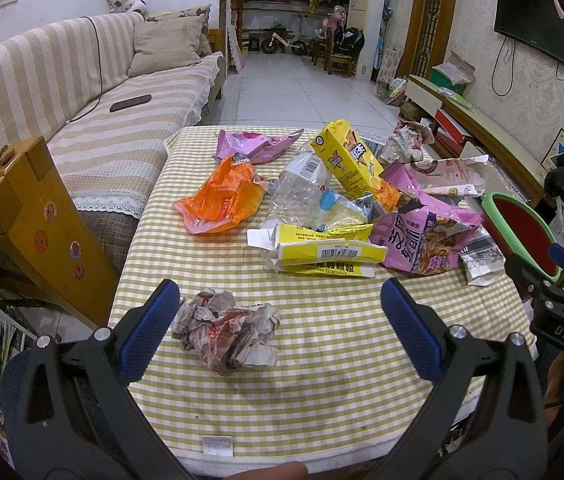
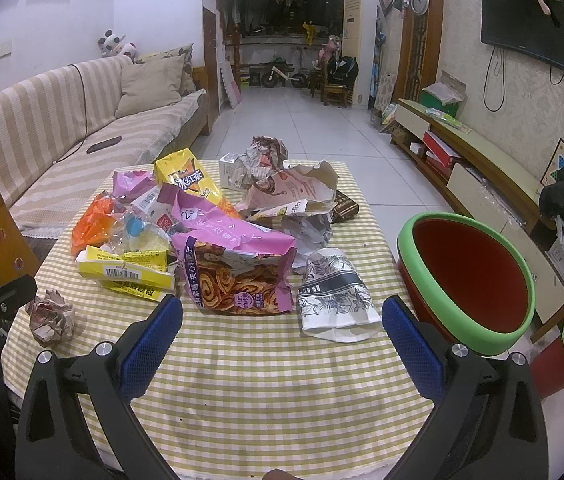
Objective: Collect trash
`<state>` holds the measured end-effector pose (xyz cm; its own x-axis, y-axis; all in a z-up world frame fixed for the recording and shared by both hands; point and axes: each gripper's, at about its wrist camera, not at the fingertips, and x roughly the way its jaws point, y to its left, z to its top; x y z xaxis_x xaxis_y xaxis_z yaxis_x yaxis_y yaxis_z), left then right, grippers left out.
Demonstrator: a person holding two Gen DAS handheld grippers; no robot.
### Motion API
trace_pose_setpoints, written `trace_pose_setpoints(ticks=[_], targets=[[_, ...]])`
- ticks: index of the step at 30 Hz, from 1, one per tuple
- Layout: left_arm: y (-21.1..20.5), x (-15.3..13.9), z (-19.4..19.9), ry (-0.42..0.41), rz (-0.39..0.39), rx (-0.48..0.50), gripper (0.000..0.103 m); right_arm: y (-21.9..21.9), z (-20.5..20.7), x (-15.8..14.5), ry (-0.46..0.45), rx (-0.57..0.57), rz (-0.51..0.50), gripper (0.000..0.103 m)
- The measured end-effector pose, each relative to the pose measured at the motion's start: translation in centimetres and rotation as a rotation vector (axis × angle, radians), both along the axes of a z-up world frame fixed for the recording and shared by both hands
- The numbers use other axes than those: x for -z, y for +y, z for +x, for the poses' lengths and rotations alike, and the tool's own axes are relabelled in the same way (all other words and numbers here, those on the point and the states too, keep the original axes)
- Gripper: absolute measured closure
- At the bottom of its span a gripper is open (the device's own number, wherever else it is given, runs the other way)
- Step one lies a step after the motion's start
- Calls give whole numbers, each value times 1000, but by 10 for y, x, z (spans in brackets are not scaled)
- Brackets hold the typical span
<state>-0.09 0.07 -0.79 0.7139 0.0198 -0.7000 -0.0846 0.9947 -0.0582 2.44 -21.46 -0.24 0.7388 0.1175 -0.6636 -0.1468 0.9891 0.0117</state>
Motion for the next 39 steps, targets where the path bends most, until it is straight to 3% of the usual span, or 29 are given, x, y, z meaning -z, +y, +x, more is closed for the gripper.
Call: trace_pose_setpoints(ticks=[22, 32, 39], targets=[[0, 3, 2, 16, -13, 10, 4, -3, 6, 1, -8, -11, -17, 7], [-1, 17, 13, 110, -5, 2, 4, -12, 23, 8, 61, 0, -16, 7], [26, 35, 18, 203, -100, -82, 4, -28, 43, 20, 132, -3, 21, 7]])
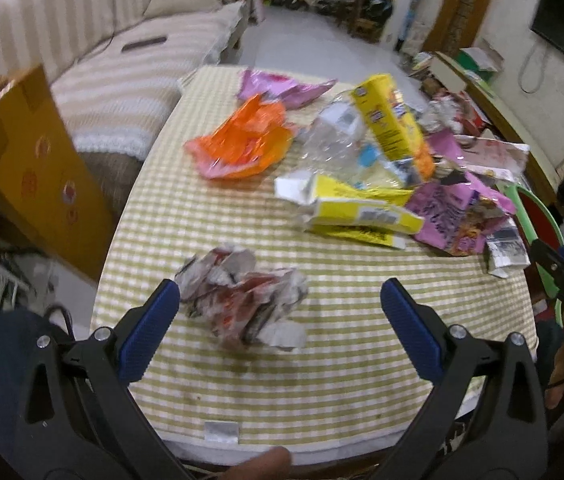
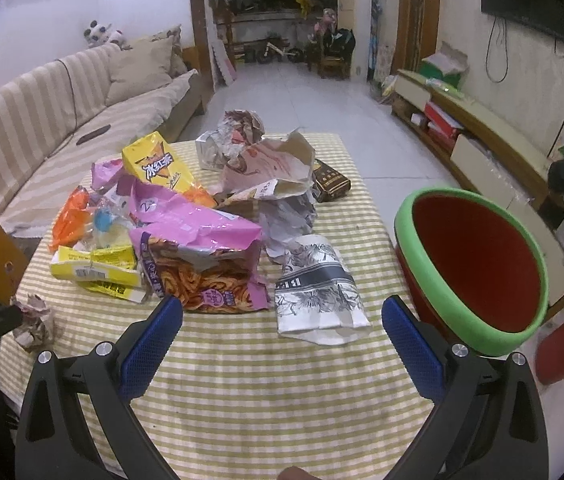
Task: Collect trash
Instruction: 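Grasp the crumpled paper ball with left tool while right tool grasps the white paper cup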
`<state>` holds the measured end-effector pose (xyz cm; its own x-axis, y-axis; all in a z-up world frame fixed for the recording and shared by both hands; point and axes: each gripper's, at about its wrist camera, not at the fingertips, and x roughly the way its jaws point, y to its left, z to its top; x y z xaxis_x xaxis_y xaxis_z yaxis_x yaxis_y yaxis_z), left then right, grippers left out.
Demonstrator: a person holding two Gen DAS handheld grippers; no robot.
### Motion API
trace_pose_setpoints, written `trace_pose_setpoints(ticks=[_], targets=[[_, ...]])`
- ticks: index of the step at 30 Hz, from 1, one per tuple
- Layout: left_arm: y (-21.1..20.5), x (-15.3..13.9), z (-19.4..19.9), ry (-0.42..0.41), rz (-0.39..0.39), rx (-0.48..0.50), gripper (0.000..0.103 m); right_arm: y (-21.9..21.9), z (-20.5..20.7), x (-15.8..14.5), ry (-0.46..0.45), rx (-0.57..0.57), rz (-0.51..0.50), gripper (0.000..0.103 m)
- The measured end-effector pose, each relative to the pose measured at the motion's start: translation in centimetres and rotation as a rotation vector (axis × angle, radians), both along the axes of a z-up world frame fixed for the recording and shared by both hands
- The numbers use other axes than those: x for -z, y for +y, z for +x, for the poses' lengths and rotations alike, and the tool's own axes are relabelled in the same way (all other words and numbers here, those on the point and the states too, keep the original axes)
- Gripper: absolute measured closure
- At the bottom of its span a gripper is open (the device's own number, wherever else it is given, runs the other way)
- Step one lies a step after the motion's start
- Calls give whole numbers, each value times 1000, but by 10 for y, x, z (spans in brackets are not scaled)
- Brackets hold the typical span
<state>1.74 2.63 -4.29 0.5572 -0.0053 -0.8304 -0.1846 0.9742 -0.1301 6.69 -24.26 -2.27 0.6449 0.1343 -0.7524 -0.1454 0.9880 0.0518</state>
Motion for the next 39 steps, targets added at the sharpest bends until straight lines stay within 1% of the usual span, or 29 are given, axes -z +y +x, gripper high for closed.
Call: trace_pose_setpoints(ticks=[2, 7, 9, 11, 14, 18, 20, 22, 26, 27, 28, 30, 31, 33, 34, 35, 36, 37, 39], targets=[[2, 5, 3, 27, -9, 3, 4, -2, 7, 7, 34, -7, -7, 7], [1, 16, 12, 75, 44, 8, 4, -18, 19, 13, 59, 31, 17, 7], [3, 21, 15, 85, 40, 12, 4, -23, 25, 14, 59, 38, 27, 7], [3, 25, 20, 96, 54, 19, 4, -26, 32, 17, 70, 35, 28, 7], [5, 30, 24, 109, 47, 21, 4, -26, 44, 27, 109, 19, 15, 7], [7, 33, 26, 116, 67, 8, 4, -32, 54, 38, 139, 23, 46, 9], [8, 34, 27, 116, 59, 10, 4, -35, 56, 40, 139, 29, 58, 14], [7, 35, 29, 122, 73, 13, 4, -39, 59, 44, 149, 37, 63, 16], [11, 39, 35, 131, 88, 0, 4, -42, 63, 51, 165, 43, 69, 25], [11, 40, 35, 132, 89, -1, 5, -43, 63, 55, 180, 41, 73, 32], [11, 40, 36, 133, 97, -4, 6, -42, 65, 57, 189, 38, 73, 38], [10, 42, 37, 137, 112, -4, 16, -40, 64, 57, 188, 21, 81, 43], [11, 42, 38, 138, 120, -7, 19, -39, 64, 57, 184, 12, 79, 47], [12, 42, 38, 135, 137, -21, 36, -35, 62, 56, 177, -3, 66, 52], [14, 41, 37, 133, 145, -33, 41, -34, 61, 55, 170, -2, 54, 55], [16, 40, 37, 130, 145, -39, 50, -33, 61, 55, 168, 2, 49, 60], [17, 39, 36, 126, 145, -43, 56, -34, 60, 55, 167, 9, 47, 63], [18, 38, 36, 120, 138, -43, 57, -37, 60, 54, 166, 15, 55, 66], [18, 35, 35, 109, 124, -35, 63, -40, 58, 55, 173, 20, 69, 68]])
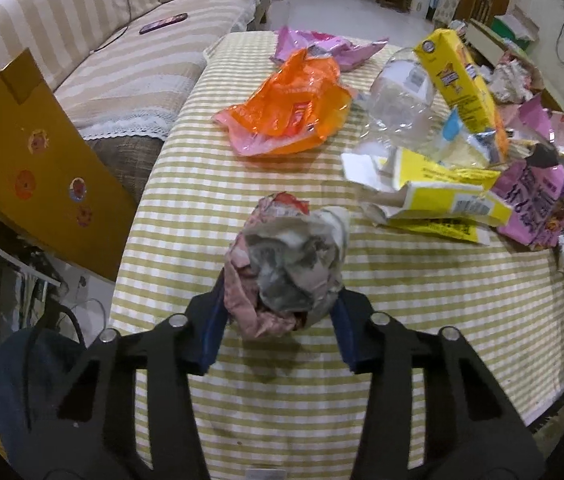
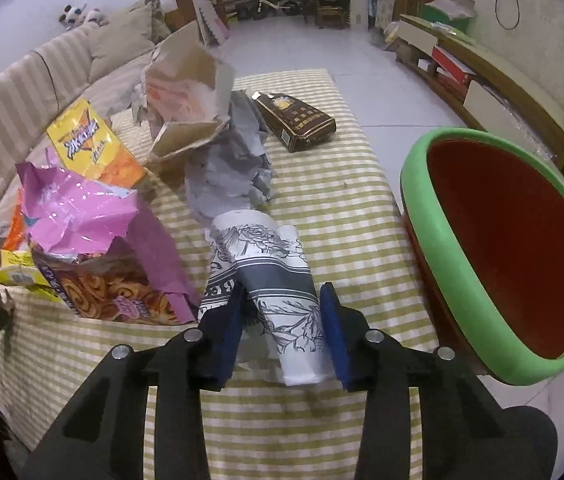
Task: Collect trash
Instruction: 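Grasp the crumpled paper ball with left tool while right tool grasps the white paper cup, then carry both items over the green-rimmed bin and open both tools to drop them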
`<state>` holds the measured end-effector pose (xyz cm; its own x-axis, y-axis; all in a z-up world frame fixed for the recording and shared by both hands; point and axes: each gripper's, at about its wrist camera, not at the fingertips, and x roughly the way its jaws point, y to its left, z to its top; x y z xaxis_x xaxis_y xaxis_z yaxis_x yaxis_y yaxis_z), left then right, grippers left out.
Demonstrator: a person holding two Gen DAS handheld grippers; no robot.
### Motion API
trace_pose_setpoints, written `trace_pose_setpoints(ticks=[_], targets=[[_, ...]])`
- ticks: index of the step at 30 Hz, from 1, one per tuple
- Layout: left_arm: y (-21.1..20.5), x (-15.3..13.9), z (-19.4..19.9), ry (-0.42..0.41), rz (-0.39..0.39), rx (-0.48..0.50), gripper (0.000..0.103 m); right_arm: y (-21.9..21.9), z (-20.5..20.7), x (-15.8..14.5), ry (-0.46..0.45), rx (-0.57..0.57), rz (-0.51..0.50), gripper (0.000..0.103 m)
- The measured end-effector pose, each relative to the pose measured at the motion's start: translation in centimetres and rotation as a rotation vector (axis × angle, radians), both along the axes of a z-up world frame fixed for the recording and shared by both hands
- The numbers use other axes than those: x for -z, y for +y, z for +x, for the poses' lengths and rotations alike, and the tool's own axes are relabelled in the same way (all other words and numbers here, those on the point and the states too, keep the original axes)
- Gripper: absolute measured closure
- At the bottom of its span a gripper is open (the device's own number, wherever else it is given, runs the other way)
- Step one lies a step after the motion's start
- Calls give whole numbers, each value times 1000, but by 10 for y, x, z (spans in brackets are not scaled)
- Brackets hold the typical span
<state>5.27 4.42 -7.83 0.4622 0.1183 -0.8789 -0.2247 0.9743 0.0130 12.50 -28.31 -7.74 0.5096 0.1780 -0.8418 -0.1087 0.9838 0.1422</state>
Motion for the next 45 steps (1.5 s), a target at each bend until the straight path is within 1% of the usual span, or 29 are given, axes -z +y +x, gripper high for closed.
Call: trace_pose_setpoints(ticks=[3, 7, 10, 12, 17, 21, 24, 30, 32, 37, 40, 45], targets=[[-5, -6, -2, -25, -16, 35, 66, -1, -4, -3, 4, -7, 2, 75], [-16, -17, -6, -65, -5, 90, 67, -1, -10, -10, 4, -4, 2, 75], [-24, -25, -10, -87, -13, 121, 67, -3, -14, -19, 7, -1, 11, 75], [-27, -31, -11, -99, -30, 132, 67, -2, -19, -27, -2, -3, 19, 75], [-41, -48, -17, -127, -107, 181, 67, -1, -28, -52, -45, -10, 29, 75], [-56, -67, -15, -157, -145, 232, 67, -9, -35, -68, -76, 0, 42, 75], [-71, -83, -13, -178, -154, 275, 67, -21, -38, -81, -102, 18, 46, 75], [-112, -117, -1, -223, -159, 400, 67, -54, -36, -103, -153, 81, 56, 75], [-132, -131, 4, -245, -150, 457, 67, -63, -35, -108, -166, 97, 58, 75], [-186, -155, 21, -269, -169, 588, 66, -92, -33, -120, -205, 151, 42, 75], [-220, -160, 28, -277, -165, 659, 66, -115, -31, -123, -213, 189, 42, 75], [-261, -161, 46, -268, -176, 730, 66, -148, -26, -123, -220, 244, 37, 75]])
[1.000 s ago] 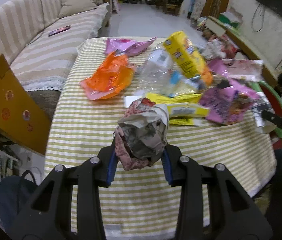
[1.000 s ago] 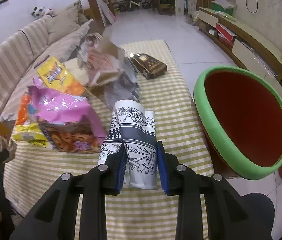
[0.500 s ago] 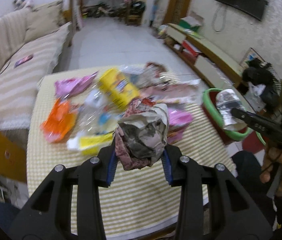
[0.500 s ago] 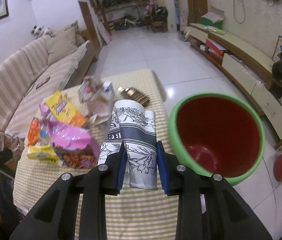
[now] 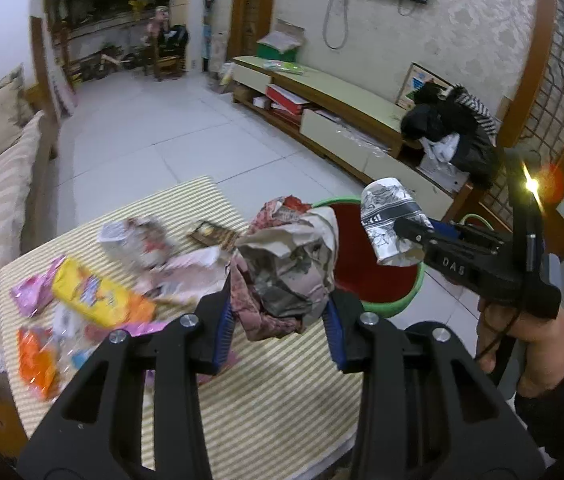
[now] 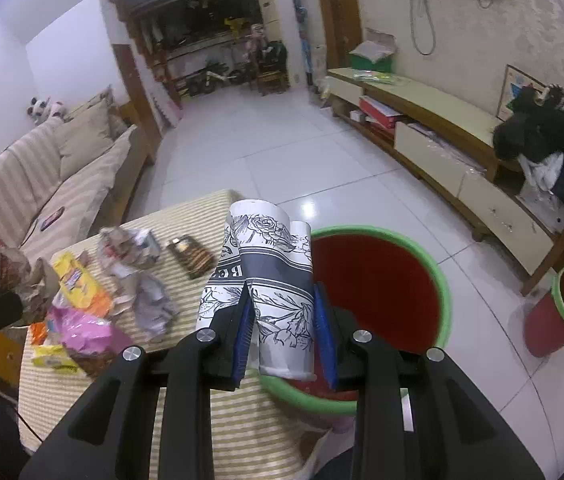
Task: Collect trash
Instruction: 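Carry both items over the green-rimmed bin and open both tools to drop them, then move both open tools back over the table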
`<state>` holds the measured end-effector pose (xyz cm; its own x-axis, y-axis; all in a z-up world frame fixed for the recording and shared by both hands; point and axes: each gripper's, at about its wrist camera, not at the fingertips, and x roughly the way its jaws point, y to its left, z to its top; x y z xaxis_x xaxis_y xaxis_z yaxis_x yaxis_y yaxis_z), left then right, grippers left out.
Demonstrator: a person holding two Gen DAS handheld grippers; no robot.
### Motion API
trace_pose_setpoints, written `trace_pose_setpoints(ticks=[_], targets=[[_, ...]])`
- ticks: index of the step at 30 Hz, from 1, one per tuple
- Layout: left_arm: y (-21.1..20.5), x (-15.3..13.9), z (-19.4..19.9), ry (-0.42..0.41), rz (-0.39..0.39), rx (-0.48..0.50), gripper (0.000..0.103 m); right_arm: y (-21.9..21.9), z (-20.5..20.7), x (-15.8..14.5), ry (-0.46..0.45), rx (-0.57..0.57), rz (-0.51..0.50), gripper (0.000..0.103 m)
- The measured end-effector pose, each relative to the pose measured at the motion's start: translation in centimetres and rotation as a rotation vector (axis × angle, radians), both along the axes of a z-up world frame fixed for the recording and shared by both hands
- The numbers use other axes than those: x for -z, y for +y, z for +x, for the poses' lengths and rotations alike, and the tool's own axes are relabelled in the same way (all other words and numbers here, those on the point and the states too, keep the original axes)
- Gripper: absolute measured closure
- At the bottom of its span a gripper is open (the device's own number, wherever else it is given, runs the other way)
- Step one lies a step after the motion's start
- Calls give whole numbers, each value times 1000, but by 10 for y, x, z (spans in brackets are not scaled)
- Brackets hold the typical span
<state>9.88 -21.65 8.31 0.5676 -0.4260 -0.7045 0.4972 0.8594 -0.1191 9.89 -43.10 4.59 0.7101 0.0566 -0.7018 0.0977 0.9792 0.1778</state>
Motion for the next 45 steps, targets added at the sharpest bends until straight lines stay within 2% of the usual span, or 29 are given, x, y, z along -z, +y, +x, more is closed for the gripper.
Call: trace_pose_setpoints(ticks=[11, 16, 22, 25, 26, 27, 28, 29, 30, 31, 34, 38, 42, 45], targets=[[-85, 17, 48, 68, -22, 128, 66, -58, 12, 20, 28, 93, 8, 75], [-116, 35, 69, 151, -51, 171, 66, -74, 18, 38, 74, 114, 14, 75], [-140, 49, 77, 184, -16, 185, 65, -79, 25, 52, 106, 115, -7, 74], [-150, 53, 82, 180, 3, 178, 63, -78, 29, 58, 123, 107, -16, 74], [-151, 54, 83, 178, 9, 171, 61, -77, 30, 60, 131, 101, -22, 72], [-153, 55, 84, 176, 15, 163, 54, -77, 32, 62, 135, 100, -26, 72], [-153, 55, 85, 178, 19, 153, 48, -78, 32, 63, 133, 100, -25, 63], [-152, 54, 86, 180, 16, 144, 36, -78, 32, 62, 127, 99, -26, 45], [-151, 54, 87, 181, 13, 141, 30, -78, 32, 62, 123, 100, -30, 35], [-149, 53, 89, 186, 7, 134, 27, -78, 32, 61, 115, 105, -39, 22], [-143, 51, 93, 189, -4, 106, 18, -79, 33, 61, 116, 99, -43, 20], [-134, 47, 96, 165, 3, 52, 5, -78, 31, 58, 108, 112, -65, 9], [-117, 39, 93, 113, 42, 3, 5, -71, 28, 54, 95, 113, -66, 7], [-95, 33, 90, 108, 43, -33, 5, -58, 26, 51, 95, 78, -56, 7]])
